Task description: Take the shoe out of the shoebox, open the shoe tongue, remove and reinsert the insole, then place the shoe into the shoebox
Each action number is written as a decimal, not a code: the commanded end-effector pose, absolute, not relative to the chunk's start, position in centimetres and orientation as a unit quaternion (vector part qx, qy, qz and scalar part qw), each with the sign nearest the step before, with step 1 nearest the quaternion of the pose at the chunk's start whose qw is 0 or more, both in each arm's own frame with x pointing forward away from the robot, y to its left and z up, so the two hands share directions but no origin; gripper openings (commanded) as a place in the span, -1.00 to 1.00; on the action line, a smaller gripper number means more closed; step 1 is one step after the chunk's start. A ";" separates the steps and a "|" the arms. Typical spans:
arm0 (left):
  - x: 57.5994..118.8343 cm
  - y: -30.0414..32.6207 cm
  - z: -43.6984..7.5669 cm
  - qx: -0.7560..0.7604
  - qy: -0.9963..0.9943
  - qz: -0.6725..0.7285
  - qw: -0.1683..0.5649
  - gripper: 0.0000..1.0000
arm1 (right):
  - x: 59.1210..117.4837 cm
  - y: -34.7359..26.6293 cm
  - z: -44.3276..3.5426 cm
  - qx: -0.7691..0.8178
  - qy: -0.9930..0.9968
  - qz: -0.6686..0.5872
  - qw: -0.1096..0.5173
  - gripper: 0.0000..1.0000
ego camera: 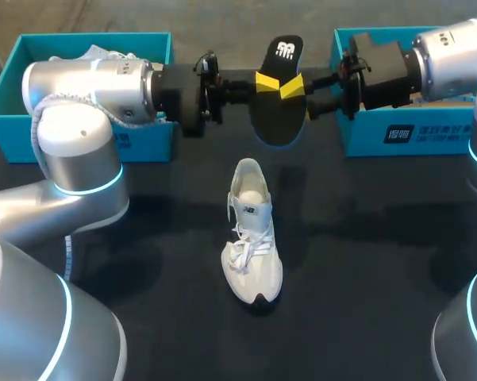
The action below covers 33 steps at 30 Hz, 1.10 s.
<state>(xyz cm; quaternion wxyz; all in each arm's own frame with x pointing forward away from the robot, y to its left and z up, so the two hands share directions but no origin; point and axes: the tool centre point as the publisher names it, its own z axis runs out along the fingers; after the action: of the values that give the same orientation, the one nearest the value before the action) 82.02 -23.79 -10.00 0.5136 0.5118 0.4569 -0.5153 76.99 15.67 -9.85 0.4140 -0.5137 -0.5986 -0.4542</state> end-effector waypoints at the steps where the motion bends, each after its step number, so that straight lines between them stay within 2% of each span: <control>1: 82.0 -24.0 -10.1 0.510 0.455 -0.516 0.516 -1.00 | 77.2 15.9 -10.0 -0.514 -0.598 -0.454 0.415 -0.29; 10: 81.9 -24.2 -9.9 0.507 0.452 -0.519 0.519 -1.00 | 77.2 16.0 -10.2 -0.511 -0.593 -0.458 0.420 -0.57; 13: 81.9 -24.3 -9.9 0.507 0.452 -0.520 0.518 -1.00 | 77.1 16.0 -10.2 -0.511 -0.592 -0.459 0.422 -0.80; 14: 81.9 -24.3 -9.9 0.507 0.452 -0.520 0.518 -1.00 | 77.1 16.0 -10.3 -0.510 -0.592 -0.460 0.422 -1.00; 19: 81.7 -24.4 -9.8 0.512 0.447 -0.524 0.513 -1.00 | 77.1 16.1 -10.4 -0.508 -0.589 -0.463 0.424 -1.00; 20: 81.6 -24.3 -9.8 0.514 0.447 -0.524 0.511 -0.89 | 77.2 16.1 -10.4 -0.506 -0.591 -0.466 0.422 -1.00; 21: 81.6 -24.2 -9.9 0.516 0.449 -0.522 0.510 0.01 | 77.1 16.1 -10.3 -0.505 -0.592 -0.467 0.421 -1.00; 22: 81.6 -24.0 -9.9 0.516 0.451 -0.522 0.509 1.00 | 77.1 16.1 -10.3 -0.505 -0.592 -0.467 0.420 -1.00; 33: 81.7 -20.2 -10.7 0.551 0.445 -0.521 0.477 1.00 | 77.5 15.1 -10.3 -0.492 -0.617 -0.469 0.397 -1.00</control>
<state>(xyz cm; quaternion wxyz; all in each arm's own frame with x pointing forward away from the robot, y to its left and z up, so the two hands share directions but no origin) 81.37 -22.18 -10.83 0.4902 0.5379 0.4491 -0.5183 77.41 15.42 -10.52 0.3995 -0.4918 -0.6115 -0.4739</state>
